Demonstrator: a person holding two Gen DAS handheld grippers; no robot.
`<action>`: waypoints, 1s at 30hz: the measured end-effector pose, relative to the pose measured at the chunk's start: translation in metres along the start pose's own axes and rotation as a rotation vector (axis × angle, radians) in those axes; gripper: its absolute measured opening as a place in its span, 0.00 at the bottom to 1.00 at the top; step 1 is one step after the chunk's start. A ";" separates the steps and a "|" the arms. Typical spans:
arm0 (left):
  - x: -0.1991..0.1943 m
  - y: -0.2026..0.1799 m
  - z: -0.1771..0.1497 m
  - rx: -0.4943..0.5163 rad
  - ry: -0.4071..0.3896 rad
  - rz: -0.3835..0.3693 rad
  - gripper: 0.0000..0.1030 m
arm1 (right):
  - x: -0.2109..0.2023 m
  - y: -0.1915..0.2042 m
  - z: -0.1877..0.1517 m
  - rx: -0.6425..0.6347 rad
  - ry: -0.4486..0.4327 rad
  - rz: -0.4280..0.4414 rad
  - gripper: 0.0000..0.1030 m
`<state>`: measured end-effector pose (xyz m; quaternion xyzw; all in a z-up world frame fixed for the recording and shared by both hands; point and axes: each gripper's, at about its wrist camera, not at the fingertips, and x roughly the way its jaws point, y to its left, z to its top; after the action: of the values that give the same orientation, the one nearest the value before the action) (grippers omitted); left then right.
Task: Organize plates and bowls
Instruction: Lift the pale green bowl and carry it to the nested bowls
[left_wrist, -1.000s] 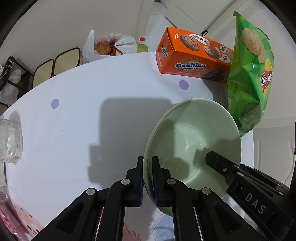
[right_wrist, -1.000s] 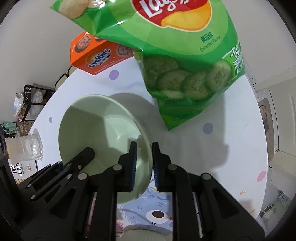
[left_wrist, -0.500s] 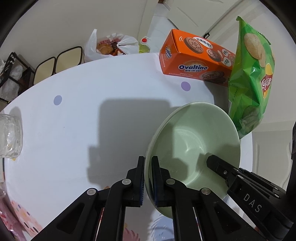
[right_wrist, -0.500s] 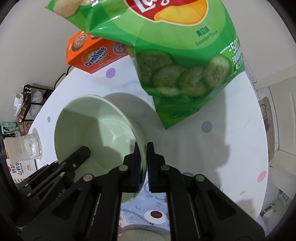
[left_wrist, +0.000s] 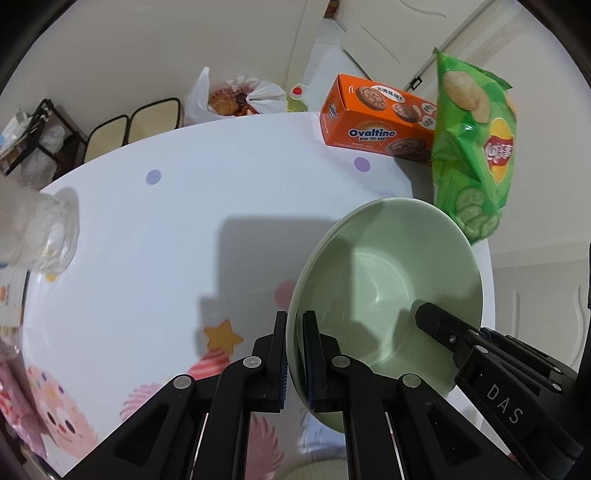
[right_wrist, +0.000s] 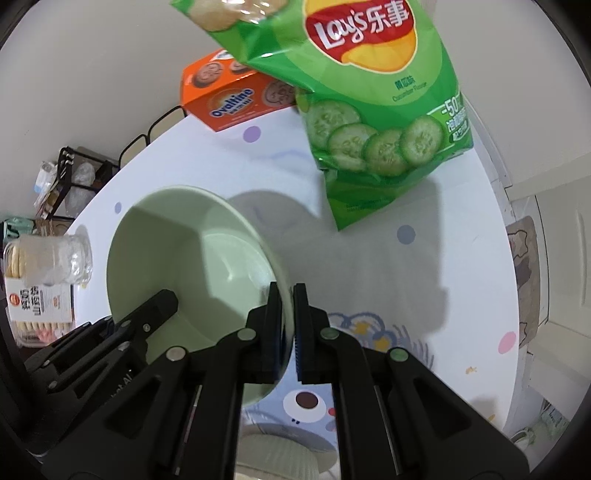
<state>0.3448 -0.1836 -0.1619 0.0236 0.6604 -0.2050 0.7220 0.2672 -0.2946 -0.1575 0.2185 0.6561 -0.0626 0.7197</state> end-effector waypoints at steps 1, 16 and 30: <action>-0.001 0.001 -0.001 -0.004 -0.004 0.002 0.06 | -0.002 0.002 -0.003 -0.008 -0.001 0.002 0.07; -0.065 -0.005 -0.064 -0.068 -0.105 0.050 0.06 | -0.049 0.017 -0.053 -0.136 -0.049 0.057 0.07; -0.108 -0.008 -0.135 -0.104 -0.162 0.088 0.07 | -0.082 0.017 -0.109 -0.227 -0.070 0.104 0.07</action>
<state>0.2103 -0.1212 -0.0732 -0.0015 0.6079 -0.1398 0.7816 0.1627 -0.2524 -0.0790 0.1670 0.6211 0.0421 0.7645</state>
